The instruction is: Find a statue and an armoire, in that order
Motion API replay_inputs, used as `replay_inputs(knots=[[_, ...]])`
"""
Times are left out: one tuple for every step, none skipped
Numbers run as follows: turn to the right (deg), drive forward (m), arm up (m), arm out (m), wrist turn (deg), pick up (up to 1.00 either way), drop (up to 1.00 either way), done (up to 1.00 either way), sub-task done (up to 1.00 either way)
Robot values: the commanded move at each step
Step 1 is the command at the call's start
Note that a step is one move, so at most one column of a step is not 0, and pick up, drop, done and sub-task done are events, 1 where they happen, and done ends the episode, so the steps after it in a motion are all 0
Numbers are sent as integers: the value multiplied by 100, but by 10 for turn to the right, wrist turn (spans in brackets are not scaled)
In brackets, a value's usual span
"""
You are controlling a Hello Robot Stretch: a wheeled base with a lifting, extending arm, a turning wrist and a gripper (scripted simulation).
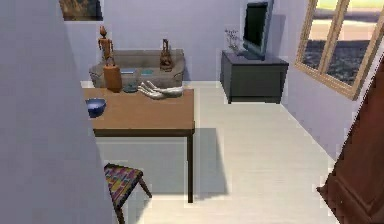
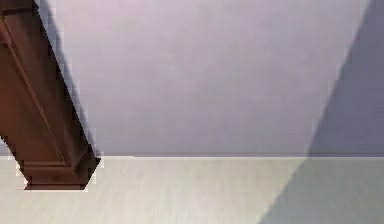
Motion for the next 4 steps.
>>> replay_inputs(knots=[[450,0,0,0,0,0,0,0,0],[450,0,0,0,0,0,0,0,0],[0,30,0,0,0,0,0,0,0],[-450,0,0,0,0,0,0,0,0]])
